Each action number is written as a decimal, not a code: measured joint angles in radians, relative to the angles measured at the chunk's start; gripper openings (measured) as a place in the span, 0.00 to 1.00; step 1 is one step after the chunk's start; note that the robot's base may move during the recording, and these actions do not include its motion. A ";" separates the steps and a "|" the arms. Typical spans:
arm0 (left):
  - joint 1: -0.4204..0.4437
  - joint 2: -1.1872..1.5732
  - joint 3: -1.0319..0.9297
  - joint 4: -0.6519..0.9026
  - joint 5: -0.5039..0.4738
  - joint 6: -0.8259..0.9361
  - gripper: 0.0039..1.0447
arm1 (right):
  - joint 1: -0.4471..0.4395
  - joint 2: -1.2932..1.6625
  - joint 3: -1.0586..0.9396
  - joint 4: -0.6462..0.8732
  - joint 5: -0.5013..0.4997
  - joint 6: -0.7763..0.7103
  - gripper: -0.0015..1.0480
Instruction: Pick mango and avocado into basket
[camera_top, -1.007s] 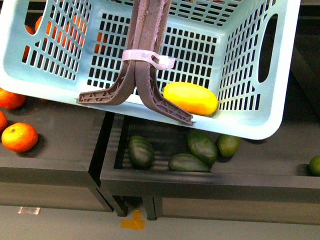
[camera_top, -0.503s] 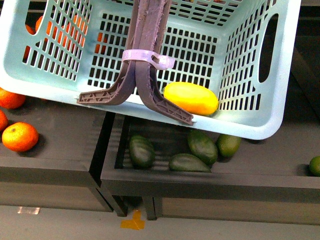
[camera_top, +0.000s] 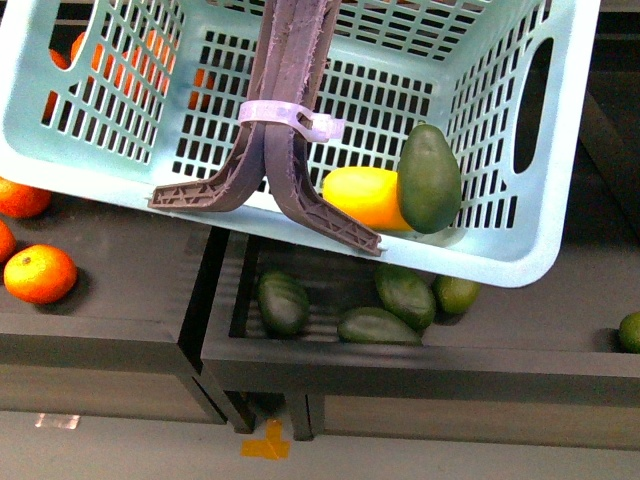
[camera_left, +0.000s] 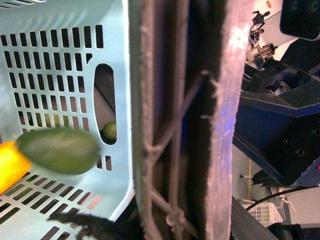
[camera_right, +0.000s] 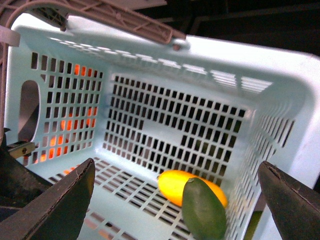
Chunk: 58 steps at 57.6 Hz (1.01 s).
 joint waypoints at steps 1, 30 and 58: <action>0.000 0.000 0.000 0.000 -0.004 -0.003 0.13 | -0.002 -0.011 -0.012 0.020 0.026 -0.014 0.92; -0.002 0.000 0.000 0.000 0.000 0.000 0.13 | -0.078 -0.473 -0.579 0.476 0.359 -0.219 0.39; -0.002 0.000 0.000 0.000 -0.004 0.001 0.13 | -0.222 -0.718 -0.812 0.465 0.223 -0.226 0.02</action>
